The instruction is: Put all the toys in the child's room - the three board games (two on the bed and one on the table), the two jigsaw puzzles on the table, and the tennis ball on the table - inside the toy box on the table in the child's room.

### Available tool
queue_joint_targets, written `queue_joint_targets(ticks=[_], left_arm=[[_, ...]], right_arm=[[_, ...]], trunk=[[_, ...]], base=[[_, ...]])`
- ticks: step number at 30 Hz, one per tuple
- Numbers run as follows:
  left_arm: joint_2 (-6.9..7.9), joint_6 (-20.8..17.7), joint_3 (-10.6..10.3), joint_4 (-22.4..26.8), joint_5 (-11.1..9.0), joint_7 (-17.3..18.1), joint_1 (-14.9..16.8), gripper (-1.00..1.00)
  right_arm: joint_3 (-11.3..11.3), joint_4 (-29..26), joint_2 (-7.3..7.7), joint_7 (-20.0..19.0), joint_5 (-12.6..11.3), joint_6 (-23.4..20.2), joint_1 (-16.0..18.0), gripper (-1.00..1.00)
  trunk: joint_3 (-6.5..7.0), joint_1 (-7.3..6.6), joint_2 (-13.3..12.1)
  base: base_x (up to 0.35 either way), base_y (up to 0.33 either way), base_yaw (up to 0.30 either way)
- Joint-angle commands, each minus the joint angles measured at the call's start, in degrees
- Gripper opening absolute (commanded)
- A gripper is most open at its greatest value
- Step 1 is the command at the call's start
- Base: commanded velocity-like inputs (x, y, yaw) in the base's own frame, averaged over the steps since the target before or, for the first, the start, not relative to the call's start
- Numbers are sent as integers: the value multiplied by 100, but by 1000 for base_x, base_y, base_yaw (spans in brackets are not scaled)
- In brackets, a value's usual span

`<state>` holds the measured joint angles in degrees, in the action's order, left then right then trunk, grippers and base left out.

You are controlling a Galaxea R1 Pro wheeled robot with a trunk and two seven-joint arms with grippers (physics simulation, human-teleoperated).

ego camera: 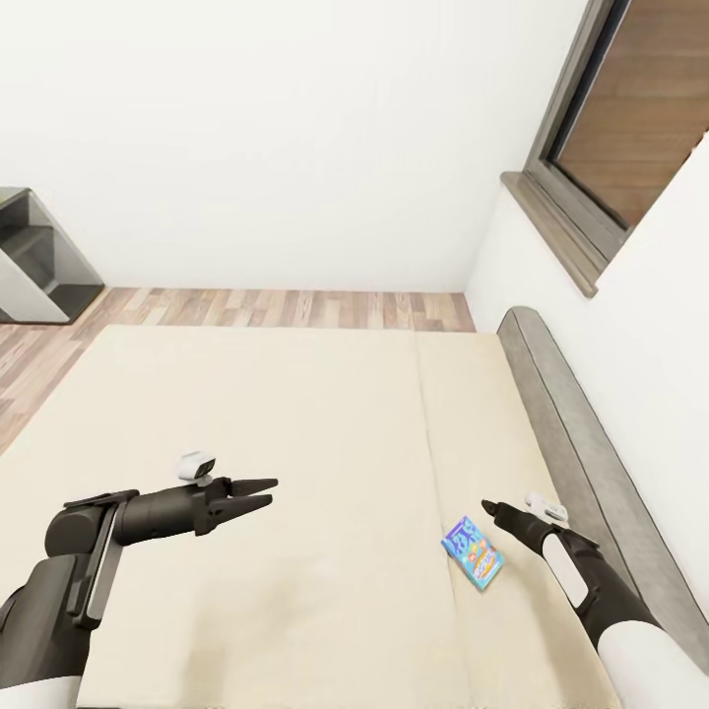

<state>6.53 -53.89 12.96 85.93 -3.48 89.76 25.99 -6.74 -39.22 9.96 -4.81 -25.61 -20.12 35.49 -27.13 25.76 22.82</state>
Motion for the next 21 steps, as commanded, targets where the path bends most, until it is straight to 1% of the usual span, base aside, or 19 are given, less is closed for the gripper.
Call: queue_joint_targets(ticks=[1,21], left_arm=[[-3,-61,-5,2,3,24,3,100],[-5,-61,-6,-3,5,24,3,100]], right_arm=[[-20,-6,-2,-20,-16,-36,2,100],[-20,0,-3,-20,-20,-31,2,100]], trunk=[[-17,3,10],[-189,3,10]], base=[[0,0,0],[0,0,0]])
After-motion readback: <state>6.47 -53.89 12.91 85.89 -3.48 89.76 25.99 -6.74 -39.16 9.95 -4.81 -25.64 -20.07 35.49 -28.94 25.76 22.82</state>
